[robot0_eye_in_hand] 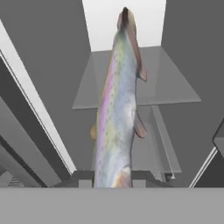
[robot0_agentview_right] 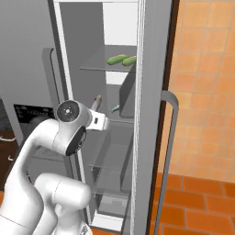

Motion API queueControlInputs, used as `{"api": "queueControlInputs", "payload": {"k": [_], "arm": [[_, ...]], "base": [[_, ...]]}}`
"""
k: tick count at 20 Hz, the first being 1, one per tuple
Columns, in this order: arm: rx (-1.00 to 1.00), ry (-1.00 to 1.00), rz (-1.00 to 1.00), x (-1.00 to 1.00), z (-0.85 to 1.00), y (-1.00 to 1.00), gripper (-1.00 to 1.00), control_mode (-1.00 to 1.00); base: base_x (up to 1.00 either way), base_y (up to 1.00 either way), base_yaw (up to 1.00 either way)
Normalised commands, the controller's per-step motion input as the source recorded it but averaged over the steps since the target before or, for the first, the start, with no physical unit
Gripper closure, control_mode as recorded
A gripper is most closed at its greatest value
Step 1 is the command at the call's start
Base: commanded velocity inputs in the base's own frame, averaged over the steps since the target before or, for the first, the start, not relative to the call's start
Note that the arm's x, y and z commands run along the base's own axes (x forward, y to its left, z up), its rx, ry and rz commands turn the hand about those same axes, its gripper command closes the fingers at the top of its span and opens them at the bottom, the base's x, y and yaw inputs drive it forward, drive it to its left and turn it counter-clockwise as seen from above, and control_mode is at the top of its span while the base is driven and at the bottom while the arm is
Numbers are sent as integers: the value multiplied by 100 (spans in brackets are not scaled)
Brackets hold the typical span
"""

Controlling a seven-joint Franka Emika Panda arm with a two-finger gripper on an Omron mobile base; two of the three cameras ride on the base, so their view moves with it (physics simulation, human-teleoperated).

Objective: Place one corn and one fish in each tupperware on the nearby counter, to pack two identical lunches.

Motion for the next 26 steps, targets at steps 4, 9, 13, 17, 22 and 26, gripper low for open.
{"api": "queueControlInputs", "payload": {"k": [4, 9, 13, 17, 22, 26], "arm": [[-2, -2, 11, -81, 1, 5, 100, -100], [-4, -5, 11, -64, 3, 18, 100, -100], [0, 0, 0, 0, 0, 0, 100, 100], [0, 0, 0, 0, 0, 0, 100, 100], [0, 0, 0, 0, 0, 0, 100, 100], [0, 0, 0, 0, 0, 0, 100, 100]], "base": [[0, 0, 0], [0, 0, 0], [-29, 81, 18], [-8, 100, 21], [22, 100, 32], [59, 100, 25]]}}
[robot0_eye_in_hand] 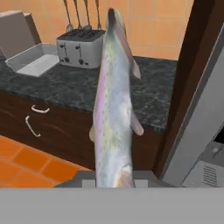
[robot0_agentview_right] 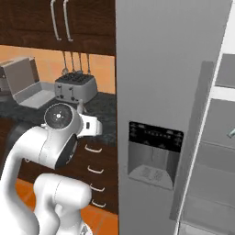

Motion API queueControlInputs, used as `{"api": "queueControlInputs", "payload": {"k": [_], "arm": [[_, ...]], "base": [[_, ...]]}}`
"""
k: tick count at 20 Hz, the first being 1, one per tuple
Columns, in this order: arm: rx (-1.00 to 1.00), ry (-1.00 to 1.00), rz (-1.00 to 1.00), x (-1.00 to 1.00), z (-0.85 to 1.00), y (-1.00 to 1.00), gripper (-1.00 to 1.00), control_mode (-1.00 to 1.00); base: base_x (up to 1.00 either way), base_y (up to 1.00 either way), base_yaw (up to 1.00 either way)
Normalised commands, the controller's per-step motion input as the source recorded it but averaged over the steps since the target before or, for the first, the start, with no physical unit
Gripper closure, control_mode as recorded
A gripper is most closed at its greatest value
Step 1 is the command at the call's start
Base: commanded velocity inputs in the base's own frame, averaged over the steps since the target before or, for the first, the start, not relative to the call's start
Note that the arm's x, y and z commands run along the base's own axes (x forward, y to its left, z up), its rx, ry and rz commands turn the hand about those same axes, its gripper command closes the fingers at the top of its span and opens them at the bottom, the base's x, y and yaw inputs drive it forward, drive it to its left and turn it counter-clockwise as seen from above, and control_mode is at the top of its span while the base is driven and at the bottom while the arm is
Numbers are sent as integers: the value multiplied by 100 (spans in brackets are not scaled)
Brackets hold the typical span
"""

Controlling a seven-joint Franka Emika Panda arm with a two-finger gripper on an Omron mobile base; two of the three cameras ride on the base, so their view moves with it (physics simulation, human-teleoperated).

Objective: Place one corn and one fish in each tupperware on the nearby counter, to pack two identical lunches.

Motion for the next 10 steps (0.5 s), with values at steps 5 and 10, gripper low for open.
{"api": "queueControlInputs", "payload": {"k": [5, 10], "arm": [[0, 0, 0, 0, 0, 0, 100, 100], [0, 0, 0, 0, 0, 0, 100, 100]], "base": [[92, 100, 13], [50, 100, 10]]}}
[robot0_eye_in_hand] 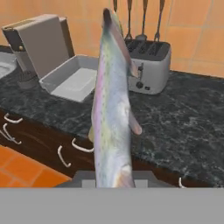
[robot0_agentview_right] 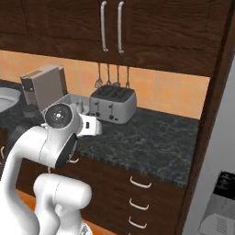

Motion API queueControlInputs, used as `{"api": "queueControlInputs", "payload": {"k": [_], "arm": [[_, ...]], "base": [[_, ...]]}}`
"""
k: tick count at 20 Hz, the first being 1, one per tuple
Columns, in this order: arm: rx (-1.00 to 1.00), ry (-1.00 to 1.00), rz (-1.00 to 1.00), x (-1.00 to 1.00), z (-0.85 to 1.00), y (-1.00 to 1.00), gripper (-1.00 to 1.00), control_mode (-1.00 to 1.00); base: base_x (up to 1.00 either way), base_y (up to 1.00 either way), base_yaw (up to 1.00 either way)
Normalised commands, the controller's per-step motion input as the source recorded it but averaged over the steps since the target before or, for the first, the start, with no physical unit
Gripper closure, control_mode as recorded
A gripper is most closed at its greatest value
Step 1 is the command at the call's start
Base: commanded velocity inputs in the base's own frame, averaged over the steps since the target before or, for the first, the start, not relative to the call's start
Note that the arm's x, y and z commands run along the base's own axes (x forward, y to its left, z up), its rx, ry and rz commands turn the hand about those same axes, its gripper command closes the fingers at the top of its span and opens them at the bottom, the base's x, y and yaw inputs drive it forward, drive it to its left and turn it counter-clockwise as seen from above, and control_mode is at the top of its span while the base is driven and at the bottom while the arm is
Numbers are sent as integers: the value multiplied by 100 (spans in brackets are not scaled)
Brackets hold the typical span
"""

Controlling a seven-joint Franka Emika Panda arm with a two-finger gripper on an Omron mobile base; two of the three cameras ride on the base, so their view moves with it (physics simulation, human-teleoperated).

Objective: Place one corn and one fish in each tupperware on the nearby counter, to pack two identical lunches.

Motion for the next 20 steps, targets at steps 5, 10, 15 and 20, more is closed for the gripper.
{"api": "queueControlInputs", "payload": {"k": [5, 10, 15, 20], "arm": [[0, 0, 0, 0, 0, 0, 100, 100], [0, 0, 0, 0, 0, 0, 100, 100], [0, 0, 0, 0, 0, 0, 100, 100], [0, 0, 0, 0, 0, 0, 100, 100]], "base": [[3, 100, 7], [14, 100, 2], [39, 100, 0], [41, 100, -1]]}}
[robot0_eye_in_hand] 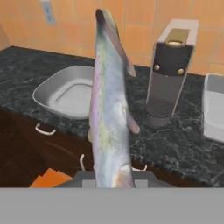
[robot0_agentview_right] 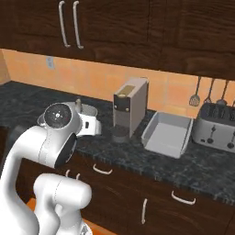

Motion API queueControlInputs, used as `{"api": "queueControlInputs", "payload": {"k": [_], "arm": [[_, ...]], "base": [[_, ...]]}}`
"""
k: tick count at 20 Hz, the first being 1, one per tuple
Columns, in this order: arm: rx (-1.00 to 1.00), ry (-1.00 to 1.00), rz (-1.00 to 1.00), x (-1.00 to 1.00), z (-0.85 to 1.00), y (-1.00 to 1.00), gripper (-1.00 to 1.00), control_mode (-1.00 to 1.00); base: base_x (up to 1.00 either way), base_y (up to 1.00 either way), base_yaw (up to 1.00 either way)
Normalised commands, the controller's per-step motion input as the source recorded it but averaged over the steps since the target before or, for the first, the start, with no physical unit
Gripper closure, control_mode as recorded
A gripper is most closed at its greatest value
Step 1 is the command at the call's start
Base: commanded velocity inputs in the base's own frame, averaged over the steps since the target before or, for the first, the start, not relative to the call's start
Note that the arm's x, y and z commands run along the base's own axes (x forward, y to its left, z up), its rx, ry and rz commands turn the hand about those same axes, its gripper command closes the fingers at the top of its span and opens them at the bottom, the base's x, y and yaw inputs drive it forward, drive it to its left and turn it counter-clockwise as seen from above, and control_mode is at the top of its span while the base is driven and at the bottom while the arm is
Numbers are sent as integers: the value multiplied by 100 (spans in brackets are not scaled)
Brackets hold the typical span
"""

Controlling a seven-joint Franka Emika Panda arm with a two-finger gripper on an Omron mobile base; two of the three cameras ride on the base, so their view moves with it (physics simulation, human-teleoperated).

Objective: Place one corn and one fish in each tupperware on the nearby counter, to pack two identical lunches.

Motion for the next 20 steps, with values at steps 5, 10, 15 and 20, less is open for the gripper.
{"api": "queueControlInputs", "payload": {"k": [5, 10, 15, 20], "arm": [[0, 0, 0, 0, 0, 0, 100, 100], [0, 0, 0, 0, 0, 0, 100, 100], [-3, 2, -3, 7, -11, 0, 100, -100], [-7, 28, -5, 49, -56, -11, 100, -100]], "base": [[53, 100, -9], [56, 92, -18], [46, 35, -17], [0, 0, 0]]}}
